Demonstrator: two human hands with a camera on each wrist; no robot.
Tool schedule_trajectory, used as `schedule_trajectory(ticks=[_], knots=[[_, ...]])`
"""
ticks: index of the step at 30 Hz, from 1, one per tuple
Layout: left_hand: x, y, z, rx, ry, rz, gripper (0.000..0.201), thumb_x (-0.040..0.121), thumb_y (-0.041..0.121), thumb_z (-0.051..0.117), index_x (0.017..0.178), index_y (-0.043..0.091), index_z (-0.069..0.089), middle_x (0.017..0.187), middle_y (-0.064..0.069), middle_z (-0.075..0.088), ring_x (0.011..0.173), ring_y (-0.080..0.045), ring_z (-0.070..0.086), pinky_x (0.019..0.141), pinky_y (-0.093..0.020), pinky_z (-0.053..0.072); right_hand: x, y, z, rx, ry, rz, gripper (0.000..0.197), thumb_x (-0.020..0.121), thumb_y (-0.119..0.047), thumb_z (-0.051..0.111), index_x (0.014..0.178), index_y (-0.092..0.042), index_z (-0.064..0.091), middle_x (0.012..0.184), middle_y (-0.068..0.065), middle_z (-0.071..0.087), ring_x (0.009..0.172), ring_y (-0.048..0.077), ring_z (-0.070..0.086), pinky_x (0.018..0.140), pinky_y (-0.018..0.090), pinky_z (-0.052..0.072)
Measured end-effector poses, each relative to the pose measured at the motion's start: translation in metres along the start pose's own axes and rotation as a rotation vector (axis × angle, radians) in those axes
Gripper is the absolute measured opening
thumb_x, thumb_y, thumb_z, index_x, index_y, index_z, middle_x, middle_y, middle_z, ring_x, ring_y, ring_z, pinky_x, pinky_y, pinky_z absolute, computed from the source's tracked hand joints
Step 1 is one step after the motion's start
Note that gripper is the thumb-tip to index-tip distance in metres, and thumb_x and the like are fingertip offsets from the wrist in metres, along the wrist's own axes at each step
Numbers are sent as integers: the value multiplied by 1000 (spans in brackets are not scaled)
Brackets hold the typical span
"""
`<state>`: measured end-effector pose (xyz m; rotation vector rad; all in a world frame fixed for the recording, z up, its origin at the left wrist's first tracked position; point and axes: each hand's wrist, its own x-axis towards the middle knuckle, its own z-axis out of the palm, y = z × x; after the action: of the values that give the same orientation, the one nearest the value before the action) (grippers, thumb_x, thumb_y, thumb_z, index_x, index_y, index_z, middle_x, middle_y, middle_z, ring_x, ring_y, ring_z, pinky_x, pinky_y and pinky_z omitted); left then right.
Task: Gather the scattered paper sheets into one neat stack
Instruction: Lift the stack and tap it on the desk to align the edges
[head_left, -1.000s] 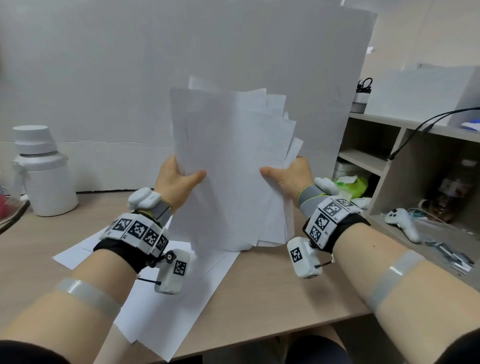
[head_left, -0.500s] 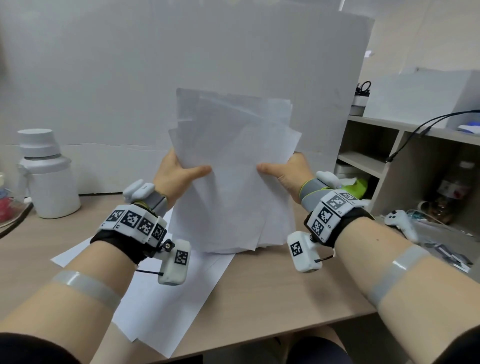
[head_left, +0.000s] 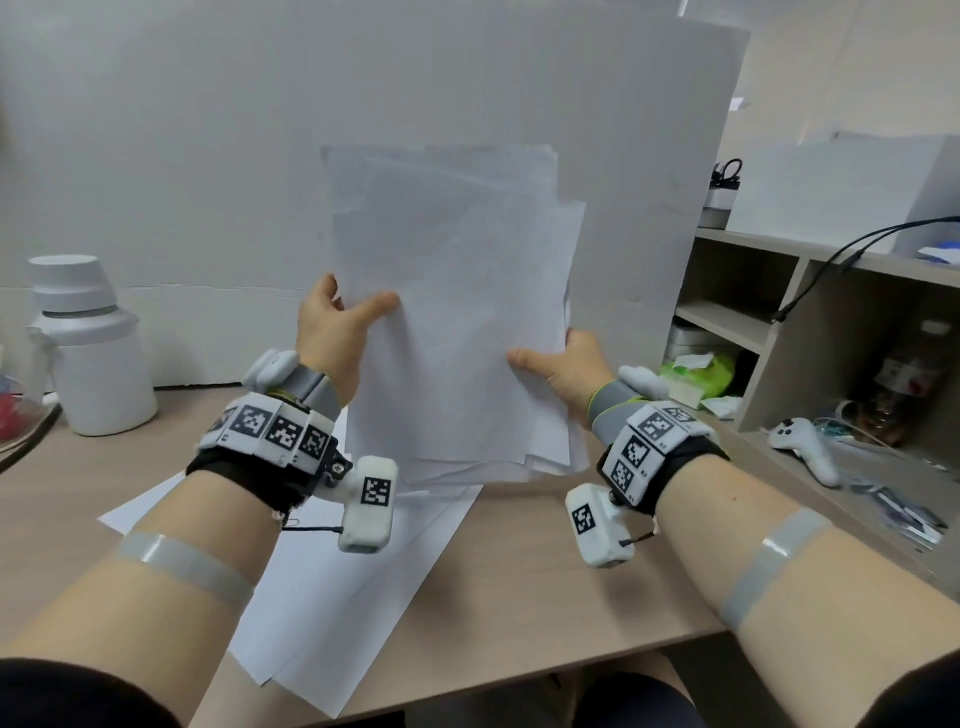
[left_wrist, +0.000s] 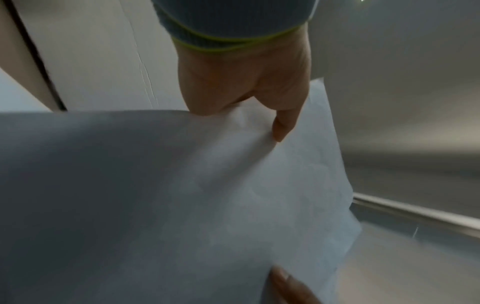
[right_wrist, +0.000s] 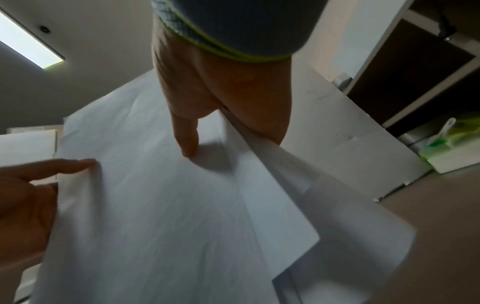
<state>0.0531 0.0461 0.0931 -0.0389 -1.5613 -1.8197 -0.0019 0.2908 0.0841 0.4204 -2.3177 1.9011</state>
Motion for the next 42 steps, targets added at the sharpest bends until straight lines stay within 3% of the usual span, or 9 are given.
schedule_trajectory(ticks=[10,14,19,23,29,33,37,39,42], knots=[[-8,-14,-1,205,-80,-32,60,65,18,84,121,11,63,108,-3,75,99,-20,73,92,-46,58,-2,1,1,-65,28,-94,32,76,-12,81,104,-20,67,101,0,74,93,19,71,86,33,57],[-9,1,17,219,-77,122,50,77,2,76,123,10,57,108,2,71,94,-4,70,84,-23,56,3,-16,-4,-50,115,-176,22,77,-12,78,95,-20,68,85,-9,72,75,9,68,74,25,57],[-8,-16,15,237,-171,91,75,66,13,83,132,10,45,120,-5,67,109,-15,67,93,-32,55,3,6,-5,-64,107,-81,40,66,-24,82,103,-18,69,100,-1,75,92,19,72,91,41,57],[-14,-35,15,361,-106,27,59,71,12,83,119,12,50,109,0,67,101,-19,67,84,-27,53,2,17,-3,-122,100,-31,31,72,-19,78,101,-22,66,96,-3,74,91,20,71,91,41,57],[-5,-11,28,294,-24,182,53,74,8,81,116,18,49,108,7,66,92,0,67,84,-19,53,12,-16,-3,-124,221,-151,30,67,-26,74,97,-22,69,96,-3,75,91,20,71,86,39,58],[0,-11,16,172,-113,-16,65,65,12,87,123,7,57,113,-5,73,98,-17,73,84,-35,59,11,-17,-15,-72,163,-207,20,74,-13,79,81,-25,64,91,-3,73,85,15,69,82,32,58],[-6,-9,-4,-35,-327,-301,79,48,23,97,117,1,64,101,-11,77,90,-27,75,72,-36,60,9,-13,-25,20,120,-187,34,74,-19,85,100,-10,65,102,3,71,93,16,66,87,27,56],[-15,-8,-8,25,-462,-429,64,55,30,93,108,4,67,95,-11,77,83,-25,75,67,-34,61,8,-15,-27,159,106,-155,30,74,-11,84,99,-10,67,103,9,73,93,23,69,90,38,58],[-19,-12,-6,166,-480,-458,24,84,9,72,107,7,68,103,-11,77,91,-27,74,78,-37,61,5,-21,-32,165,86,-142,23,75,-2,81,92,-14,71,92,3,77,81,20,73,78,37,60]])
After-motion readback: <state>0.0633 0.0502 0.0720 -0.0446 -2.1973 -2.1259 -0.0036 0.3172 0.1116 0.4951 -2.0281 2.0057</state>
